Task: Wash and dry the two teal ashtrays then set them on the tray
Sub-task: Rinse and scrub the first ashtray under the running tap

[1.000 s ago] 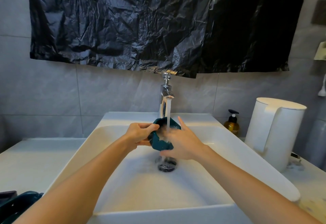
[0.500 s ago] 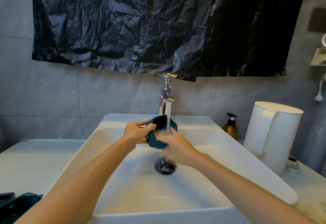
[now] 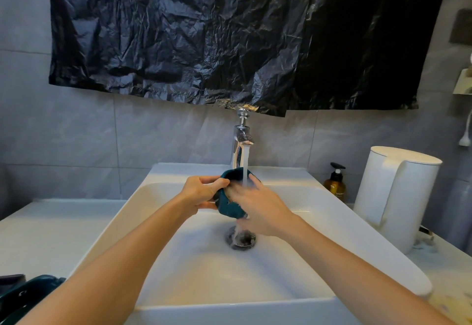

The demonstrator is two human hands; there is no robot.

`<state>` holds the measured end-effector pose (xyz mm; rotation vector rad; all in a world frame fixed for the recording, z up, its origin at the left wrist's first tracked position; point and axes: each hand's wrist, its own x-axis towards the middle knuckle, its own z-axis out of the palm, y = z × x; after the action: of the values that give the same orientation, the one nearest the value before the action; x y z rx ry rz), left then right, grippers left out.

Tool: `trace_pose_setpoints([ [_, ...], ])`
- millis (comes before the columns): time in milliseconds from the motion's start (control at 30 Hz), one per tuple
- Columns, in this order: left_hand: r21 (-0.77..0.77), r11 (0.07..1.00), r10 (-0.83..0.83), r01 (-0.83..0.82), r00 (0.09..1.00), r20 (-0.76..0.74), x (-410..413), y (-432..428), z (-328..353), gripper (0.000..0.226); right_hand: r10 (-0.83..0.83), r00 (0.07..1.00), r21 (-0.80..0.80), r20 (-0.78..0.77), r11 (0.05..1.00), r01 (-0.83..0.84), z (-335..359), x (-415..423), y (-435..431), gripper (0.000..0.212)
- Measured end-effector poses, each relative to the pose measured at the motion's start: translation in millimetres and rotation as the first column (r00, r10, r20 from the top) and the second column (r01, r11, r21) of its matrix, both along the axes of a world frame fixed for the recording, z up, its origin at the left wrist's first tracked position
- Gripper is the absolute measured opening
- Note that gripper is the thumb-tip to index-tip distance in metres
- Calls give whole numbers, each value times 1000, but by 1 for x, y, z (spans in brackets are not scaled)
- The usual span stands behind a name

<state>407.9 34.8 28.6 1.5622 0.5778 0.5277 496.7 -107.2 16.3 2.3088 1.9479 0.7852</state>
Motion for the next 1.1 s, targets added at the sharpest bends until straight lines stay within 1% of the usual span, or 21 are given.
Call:
trace_pose_setpoints([
  [33,-7,1000,4,-4,1000,8,1,0,0,25,-15,1000,4,11,1000,15,1,0,-1,74],
  [100,-8,1000,11,-11,1000,15,1,0,0,24,-10,1000,18,-15,1000,10,2,-4,-2,77],
  [133,2,1000,4,-4,1000,14,1,0,0,23,3,1000,30,-27,1000,-2,2,-6,-1,76],
  [200,13,1000,-27,27,1000,13,1,-3,0,23,28,1000,45,3,999,-28,4,-6,0,68],
  [267,4,999,-33,33,999,22,2,-3,0,26,-2,1000,75,18,997,0,5,-1,-1,66],
  [333,-8,1000,-10,10,999,32,2,-2,-1,28,-42,999,59,30,997,40,4,2,-2,69],
  [433,10,1000,-4,4,1000,9,2,-2,-2,26,24,1000,22,18,999,-25,-2,0,2,67],
  [500,19,1000,-18,18,1000,3,1,-4,-2,24,40,998,3,46,999,-40,-2,4,5,61],
  [567,9,1000,-10,9,1000,19,1,-4,-1,24,-45,996,17,76,999,44,1,9,4,62],
  [633,2,1000,15,-15,999,36,1,-5,0,25,-142,974,-14,176,989,147,1,11,2,65],
  [667,7,1000,29,-29,999,39,2,-5,0,26,-164,960,-27,229,984,174,0,9,1,62],
  [733,9,998,63,-64,997,54,3,-5,0,27,-187,943,-33,277,979,204,2,1,-2,45],
  [767,5,997,83,-83,994,68,3,-4,0,29,-192,950,-36,246,978,207,2,-2,-2,37],
  [833,1,993,121,-122,988,98,3,1,1,32,-170,977,-18,130,985,173,5,-8,-3,25],
  [867,4,991,136,-137,985,110,2,3,2,34,-148,987,6,61,989,148,5,-10,-2,23],
  [900,11,989,143,-146,982,121,2,4,3,34,-130,990,42,-49,990,132,3,-11,-1,26],
  [933,24,989,143,-148,981,130,1,5,3,35,-100,970,80,-223,989,121,0,-13,0,30],
  [967,40,988,141,-147,981,137,1,5,4,35,-62,914,100,-401,989,111,-2,-15,1,34],
  [1000,58,988,137,-146,981,140,0,5,4,36,-12,860,120,-510,989,85,-4,-15,1,36],
  [1067,89,984,144,-156,981,132,0,5,4,38,55,831,163,-554,986,44,-5,-9,-1,31],
  [1100,97,982,150,-163,981,124,0,5,4,39,64,818,211,-572,975,71,-4,-3,-3,27],
])
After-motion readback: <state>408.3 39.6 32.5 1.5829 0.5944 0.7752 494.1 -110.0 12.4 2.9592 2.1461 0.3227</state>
